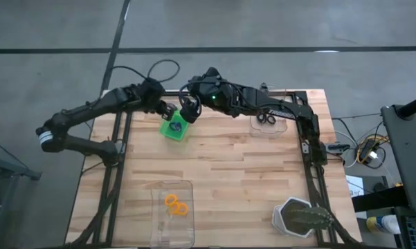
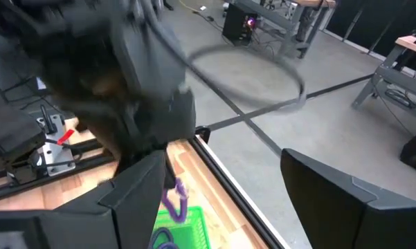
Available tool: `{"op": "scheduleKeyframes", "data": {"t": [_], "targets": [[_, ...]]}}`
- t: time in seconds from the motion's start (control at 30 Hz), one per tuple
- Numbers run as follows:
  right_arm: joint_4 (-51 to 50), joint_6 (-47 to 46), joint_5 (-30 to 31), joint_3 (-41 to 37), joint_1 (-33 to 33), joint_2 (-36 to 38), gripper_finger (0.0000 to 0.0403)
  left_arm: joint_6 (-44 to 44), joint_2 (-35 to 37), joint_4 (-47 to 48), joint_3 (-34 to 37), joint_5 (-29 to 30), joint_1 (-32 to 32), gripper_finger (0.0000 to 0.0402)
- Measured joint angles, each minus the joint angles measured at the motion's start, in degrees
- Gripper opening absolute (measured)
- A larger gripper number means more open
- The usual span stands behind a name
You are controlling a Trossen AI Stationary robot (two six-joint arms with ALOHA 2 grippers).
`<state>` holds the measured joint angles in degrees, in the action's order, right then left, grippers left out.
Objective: Sort spring keychains
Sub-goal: Put the purple spring keychain into the green bin
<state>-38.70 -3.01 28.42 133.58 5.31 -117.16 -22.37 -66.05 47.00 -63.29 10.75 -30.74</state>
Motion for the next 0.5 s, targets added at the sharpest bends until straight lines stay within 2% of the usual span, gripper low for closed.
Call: {"op": "scheduleKeyframes", "data": {"t": [0.2,0.4,0.5], "targets": [[0.02,-0.02,0.00,0.00,-0.08,0.04,0.0274,-0.19,-3.40,-2.05,5.12,-0.81,0.00,0.0000],[0.04,0.00,0.01,0.00,-0.06,0.07,0.0270,-0.16,-9.63,-0.88,5.69,-0.95,-0.17,0.0001],[0.04,0.00,0.02,0.01,-0.06,0.07,0.0271,0.22,-13.16,-1.06,5.60,-5.15,-0.28,0.0016]]}}
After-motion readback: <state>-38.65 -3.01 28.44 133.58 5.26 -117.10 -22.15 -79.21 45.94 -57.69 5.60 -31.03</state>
